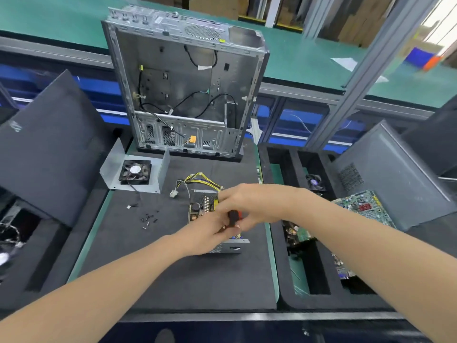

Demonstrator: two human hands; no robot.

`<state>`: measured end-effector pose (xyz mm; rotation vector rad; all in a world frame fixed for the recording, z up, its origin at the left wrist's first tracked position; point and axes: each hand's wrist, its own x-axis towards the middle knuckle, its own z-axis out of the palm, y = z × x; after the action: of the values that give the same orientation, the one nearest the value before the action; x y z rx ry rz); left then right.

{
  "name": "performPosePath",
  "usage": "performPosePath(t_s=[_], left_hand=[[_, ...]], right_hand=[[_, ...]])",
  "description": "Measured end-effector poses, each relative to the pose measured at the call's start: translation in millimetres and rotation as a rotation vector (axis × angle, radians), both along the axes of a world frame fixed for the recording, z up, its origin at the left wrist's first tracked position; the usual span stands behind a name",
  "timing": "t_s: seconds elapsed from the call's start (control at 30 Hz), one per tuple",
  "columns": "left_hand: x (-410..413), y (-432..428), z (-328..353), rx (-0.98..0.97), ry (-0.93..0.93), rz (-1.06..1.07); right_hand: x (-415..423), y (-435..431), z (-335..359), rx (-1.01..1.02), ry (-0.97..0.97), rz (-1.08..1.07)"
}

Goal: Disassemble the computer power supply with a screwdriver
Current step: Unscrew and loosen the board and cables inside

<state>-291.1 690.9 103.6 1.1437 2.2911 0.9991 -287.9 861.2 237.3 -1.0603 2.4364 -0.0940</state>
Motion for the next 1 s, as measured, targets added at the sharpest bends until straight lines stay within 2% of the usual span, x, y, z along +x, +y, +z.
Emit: performPosePath(t_s=[0.07, 0.17, 0.27, 0.33, 0.4, 0.5, 0.6, 0.7, 0.9, 1.0], left_hand=[[2.5, -1.8, -1.8, 0.047, -0.006, -0.009], [4.6, -0.5, -5.0, 0.048, 0.038, 0.006], [5.3, 0.0, -7.5, -0.001, 0.055, 0.036], [4.5, 0.0, -7.8, 0.024, 0.009, 0.047], [6.8, 1.8, -4.9, 0.009, 0.040, 0.036], [5.5, 1.9, -6.3, 0.011, 0.026, 0.038], [1.3, 2.7, -11.3, 0.020, 0.024, 0.007], [-2.0, 3.0, -14.8, 0.016, 0.045, 0.018], [-0.4, 2.9, -13.6, -0.021, 0.114, 0.011], [0.9, 2.4, -15.1, -0.041, 0.121, -0.017]], right_hand=[[4.5, 0.6, 1.4, -0.012, -0.026, 0.066], [20.9, 0.2, 4.2, -0.026, 0.024, -0.016], [41.5, -11.3, -6.1, 0.035, 0.271, -0.249], [49.6, -25.1, -15.2, 0.165, 0.461, -0.517], [47.7, -36.8, -24.3, 0.185, 0.455, -0.754], [35.3, -40.5, -32.4, 0.112, 0.353, -0.861], [28.1, -29.0, -30.8, 0.086, 0.267, -0.810], [25.7, -10.7, -21.8, 0.065, 0.161, -0.659], [11.6, 5.6, -2.1, 0.069, 0.053, -0.102], [8.7, 2.3, 3.8, 0.148, 0.047, 0.033]])
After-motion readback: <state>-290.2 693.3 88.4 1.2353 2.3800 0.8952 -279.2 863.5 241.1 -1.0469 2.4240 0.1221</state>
